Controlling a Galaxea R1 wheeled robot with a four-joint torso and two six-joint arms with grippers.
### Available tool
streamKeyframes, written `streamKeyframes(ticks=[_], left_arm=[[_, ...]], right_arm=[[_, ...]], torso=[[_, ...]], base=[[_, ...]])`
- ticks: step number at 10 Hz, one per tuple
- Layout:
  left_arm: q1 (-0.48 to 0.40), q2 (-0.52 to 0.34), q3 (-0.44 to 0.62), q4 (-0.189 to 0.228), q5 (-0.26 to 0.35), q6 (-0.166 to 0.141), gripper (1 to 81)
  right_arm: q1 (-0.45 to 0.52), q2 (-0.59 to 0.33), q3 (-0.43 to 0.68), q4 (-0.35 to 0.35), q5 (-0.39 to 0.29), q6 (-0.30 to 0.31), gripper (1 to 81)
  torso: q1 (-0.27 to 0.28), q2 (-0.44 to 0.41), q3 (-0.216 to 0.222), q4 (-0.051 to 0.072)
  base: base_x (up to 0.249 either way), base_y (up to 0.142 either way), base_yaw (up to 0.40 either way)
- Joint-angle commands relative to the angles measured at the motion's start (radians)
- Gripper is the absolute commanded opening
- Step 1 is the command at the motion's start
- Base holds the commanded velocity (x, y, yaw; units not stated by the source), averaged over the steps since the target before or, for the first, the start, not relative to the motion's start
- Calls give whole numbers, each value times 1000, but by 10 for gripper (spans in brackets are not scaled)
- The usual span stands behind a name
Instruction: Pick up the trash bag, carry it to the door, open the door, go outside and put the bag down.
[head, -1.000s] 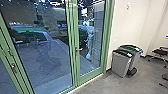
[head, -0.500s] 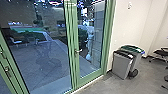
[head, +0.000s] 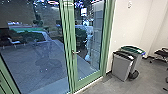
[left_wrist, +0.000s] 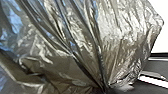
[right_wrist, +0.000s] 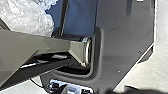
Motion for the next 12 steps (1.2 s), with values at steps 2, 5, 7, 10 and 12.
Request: streamKeyframes(ticks=[2,5,7,10,12], left_arm=[[-48,6,7,7,59,5,10],[-48,6,7,8,59,5,10],[-48,6,7,8,61,5,10],[-48,5,7,8,61,5,10],[-48,2,7,7,59,5,10]], right_arm=[[42,-8,12,-1,-58,-4,811],[44,-8,12,-3,-58,-4,811],[42,-8,8,-3,-58,-3,811],[41,-8,8,-3,-58,-3,811],[31,-7,12,-6,-56,-4,811]], torso=[[0,0,0,0],[0,0,0,0],[0,0,0,0],[0,0,0,0],[0,0,0,0]], base=[[143,-75,0],[143,-24,0],[143,0,0],[151,0,0],[160,0,0]])
